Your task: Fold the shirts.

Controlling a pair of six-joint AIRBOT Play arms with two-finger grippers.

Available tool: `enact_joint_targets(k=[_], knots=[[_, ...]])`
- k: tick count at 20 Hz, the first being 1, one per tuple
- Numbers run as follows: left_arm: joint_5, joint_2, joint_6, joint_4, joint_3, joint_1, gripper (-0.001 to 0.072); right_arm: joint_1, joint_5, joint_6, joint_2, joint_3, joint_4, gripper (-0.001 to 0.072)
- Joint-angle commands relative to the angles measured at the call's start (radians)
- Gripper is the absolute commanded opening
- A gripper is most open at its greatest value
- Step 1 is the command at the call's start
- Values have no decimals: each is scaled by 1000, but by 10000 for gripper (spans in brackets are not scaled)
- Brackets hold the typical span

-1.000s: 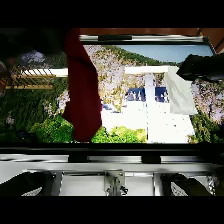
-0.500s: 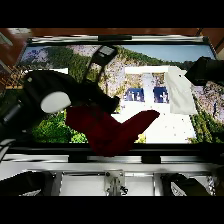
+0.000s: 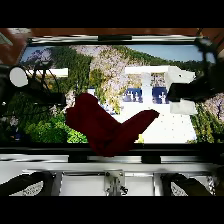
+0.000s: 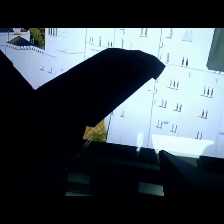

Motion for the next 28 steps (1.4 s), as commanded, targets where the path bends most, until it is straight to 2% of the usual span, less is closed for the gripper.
enact_joint_targets(k=[1, 4, 9, 10, 11, 16, 22, 24, 28], knots=[[181, 3, 15, -87, -200, 82, 718, 0, 121, -11, -17, -251, 81, 666], [327, -23, 16, -135, -304, 80, 715, 0, 165, -11, -63, -381, 80, 666], [354, -106, 24, -141, -333, 77, 692, 0, 217, 5, -177, -406, 82, 665], [356, -116, 24, -143, -333, 74, 593, 0, 226, 8, -197, -406, 82, 666], [354, -122, 40, -143, -333, 69, 588, 0, 230, 8, -217, -406, 85, 665], [282, -147, 58, -146, -333, 64, 600, 0, 238, 8, -293, -406, 138, 665], [213, -140, 60, -143, -342, 118, 614, 1, 246, 3, -302, -406, 141, 665], [243, -141, 56, -153, -377, 118, 613, 1, 258, 3, -302, -406, 141, 665], [401, -142, 57, -257, -451, 117, 608, 1, 271, 4, -302, -406, 151, 665]])
